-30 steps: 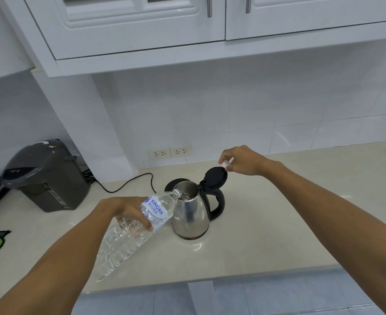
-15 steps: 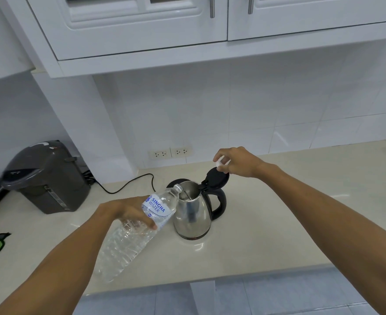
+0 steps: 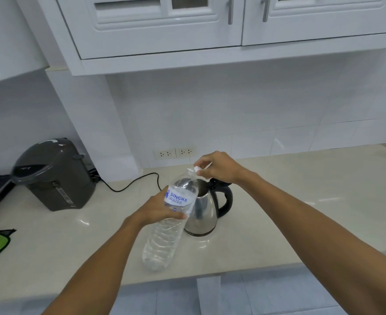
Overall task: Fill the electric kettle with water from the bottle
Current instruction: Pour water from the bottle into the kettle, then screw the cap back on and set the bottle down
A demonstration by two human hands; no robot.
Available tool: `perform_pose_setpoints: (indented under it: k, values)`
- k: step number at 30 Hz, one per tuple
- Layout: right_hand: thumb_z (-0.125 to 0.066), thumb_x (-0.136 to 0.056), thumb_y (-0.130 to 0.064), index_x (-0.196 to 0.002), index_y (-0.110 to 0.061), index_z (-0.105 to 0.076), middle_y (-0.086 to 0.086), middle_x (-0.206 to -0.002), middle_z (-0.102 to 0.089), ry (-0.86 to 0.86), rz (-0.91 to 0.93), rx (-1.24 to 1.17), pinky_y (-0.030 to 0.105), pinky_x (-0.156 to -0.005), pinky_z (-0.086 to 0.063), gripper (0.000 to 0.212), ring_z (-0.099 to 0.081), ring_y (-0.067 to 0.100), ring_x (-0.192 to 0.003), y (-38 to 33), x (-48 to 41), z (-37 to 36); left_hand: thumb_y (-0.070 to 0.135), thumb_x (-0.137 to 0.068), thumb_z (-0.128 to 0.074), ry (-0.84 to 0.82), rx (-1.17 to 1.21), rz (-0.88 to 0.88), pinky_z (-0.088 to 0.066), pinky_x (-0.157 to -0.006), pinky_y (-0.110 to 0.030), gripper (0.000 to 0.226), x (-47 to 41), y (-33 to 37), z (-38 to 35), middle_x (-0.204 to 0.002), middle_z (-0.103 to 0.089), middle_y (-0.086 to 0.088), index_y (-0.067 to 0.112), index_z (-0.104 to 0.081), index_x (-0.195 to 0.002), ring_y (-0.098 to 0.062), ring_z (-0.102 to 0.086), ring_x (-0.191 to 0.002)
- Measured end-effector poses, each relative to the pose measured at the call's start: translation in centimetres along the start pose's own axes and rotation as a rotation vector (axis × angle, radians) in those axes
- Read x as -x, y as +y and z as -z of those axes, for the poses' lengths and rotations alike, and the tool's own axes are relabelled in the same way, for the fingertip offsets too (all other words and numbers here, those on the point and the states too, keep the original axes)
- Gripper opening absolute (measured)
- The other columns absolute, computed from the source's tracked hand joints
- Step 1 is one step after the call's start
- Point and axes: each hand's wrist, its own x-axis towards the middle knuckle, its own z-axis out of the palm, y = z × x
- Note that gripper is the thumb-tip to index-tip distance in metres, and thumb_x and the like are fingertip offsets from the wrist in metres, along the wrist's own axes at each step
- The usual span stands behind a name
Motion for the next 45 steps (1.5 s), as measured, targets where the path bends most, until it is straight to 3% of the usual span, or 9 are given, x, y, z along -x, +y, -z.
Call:
perform_pose_setpoints:
  k: [8,12,15,24,31,35,39,42,45]
  values:
    - [-0.077,-0.088,-0.018,-0.114,-0.024,-0.077,-0.013,-0.11,-0.074,-0.079,-0.013,0.109,0.017,-0.087,-0.051,0.027,-0.074,0.004,-0.091,-3.2,1.7,3.4,0.038,-0.071,-0.101,-0.023,0.113,-0.158,-0.053,-0.086,-0.019,0.091,0.9,1.8,-2.5,-0.123,-0.072,0.021,0.043,-0.048,-0.145,0.003,-0.067,-0.111]
    - [-0.075,-0.085,-0.009,-0.111,-0.026,-0.079,-0.016,-0.109,-0.071,-0.166,-0.016,0.242,0.011,-0.082,-0.046,0.031,-0.073,0.004,-0.092,-4.5,2.3,4.5,0.04,-0.068,-0.103,-0.078,0.134,-0.206,-0.058,-0.101,-0.032,0.093,0.9,1.8,-3.4,-0.125,-0.074,0.018,0.043,-0.05,-0.144,-0.003,-0.07,-0.116]
    - [-0.077,-0.084,-0.013,-0.108,-0.024,-0.079,-0.012,-0.11,-0.076,-0.203,-0.032,0.28,0.021,-0.09,-0.051,0.026,-0.07,0.006,-0.096,-4.6,3.0,4.7,0.037,-0.068,-0.103,-0.102,0.152,-0.229,-0.057,-0.103,-0.032,0.093,1.1,1.2,-4.5,-0.127,-0.074,0.018,0.04,-0.052,-0.145,-0.002,-0.07,-0.118]
    - [-0.075,-0.088,-0.03,-0.095,-0.027,-0.081,-0.018,-0.07,-0.073,-0.25,-0.132,0.281,0.025,-0.075,-0.055,0.01,-0.069,0.002,-0.066,-3.3,4.8,4.5,0.022,-0.069,-0.103,-0.108,0.179,-0.266,-0.056,-0.094,-0.02,0.087,1.6,1.4,-6.9,-0.13,-0.068,0.016,0.049,-0.046,-0.129,0.002,-0.069,-0.116]
    - [-0.08,-0.079,-0.008,-0.1,-0.028,-0.081,-0.016,-0.092,-0.078,-0.266,-0.119,0.227,0.009,-0.073,-0.047,0.029,-0.07,-0.007,-0.084,-3.2,6.1,6.5,0.023,-0.066,-0.104,-0.125,0.186,-0.281,-0.058,-0.1,-0.029,0.093,1.3,2.9,-7.7,-0.126,-0.075,0.016,0.038,-0.053,-0.143,-0.002,-0.072,-0.116]
    - [-0.079,-0.085,-0.032,-0.098,-0.025,-0.08,-0.012,-0.084,-0.078,-0.268,-0.164,0.245,0.019,-0.073,-0.05,0.015,-0.074,0.002,-0.075,-3.3,6.7,7.5,0.018,-0.069,-0.104,-0.135,0.175,-0.293,-0.059,-0.093,-0.02,0.089,1.3,4.2,-8.2,-0.123,-0.076,0.016,0.033,-0.055,-0.142,-0.001,-0.073,-0.113]
    - [-0.061,-0.095,-0.045,-0.094,-0.017,-0.074,-0.001,-0.076,-0.072,-0.186,-0.131,0.429,0.035,-0.075,-0.056,0.031,-0.068,0.014,-0.072,-3.1,7.1,6.8,0.021,-0.069,-0.104,-0.131,0.201,-0.296,-0.059,-0.102,-0.032,0.089,1.0,5.2,-8.5,-0.127,-0.076,0.013,0.033,-0.055,-0.142,-0.004,-0.073,-0.116]
    - [-0.045,-0.104,-0.044,-0.098,-0.004,-0.063,0.009,-0.088,-0.067,-0.145,-0.148,0.51,0.04,-0.075,-0.049,0.044,-0.059,0.026,-0.087,-2.7,7.8,6.3,0.025,-0.068,-0.104,-0.125,0.206,-0.297,-0.059,-0.101,-0.03,0.089,0.7,6.1,-8.9,-0.127,-0.075,0.015,0.037,-0.054,-0.14,-0.004,-0.072,-0.117]
    - [-0.038,-0.106,-0.044,-0.089,-0.004,-0.051,0.008,-0.075,-0.053,-0.058,-0.167,0.566,0.037,-0.063,-0.037,0.045,-0.051,0.03,-0.075,-2.4,8.3,5.9,0.025,-0.069,-0.104,-0.112,0.206,-0.309,-0.058,-0.093,-0.021,0.085,0.6,6.9,-9.2,-0.125,-0.075,0.015,0.035,-0.055,-0.138,-0.001,-0.073,-0.114]
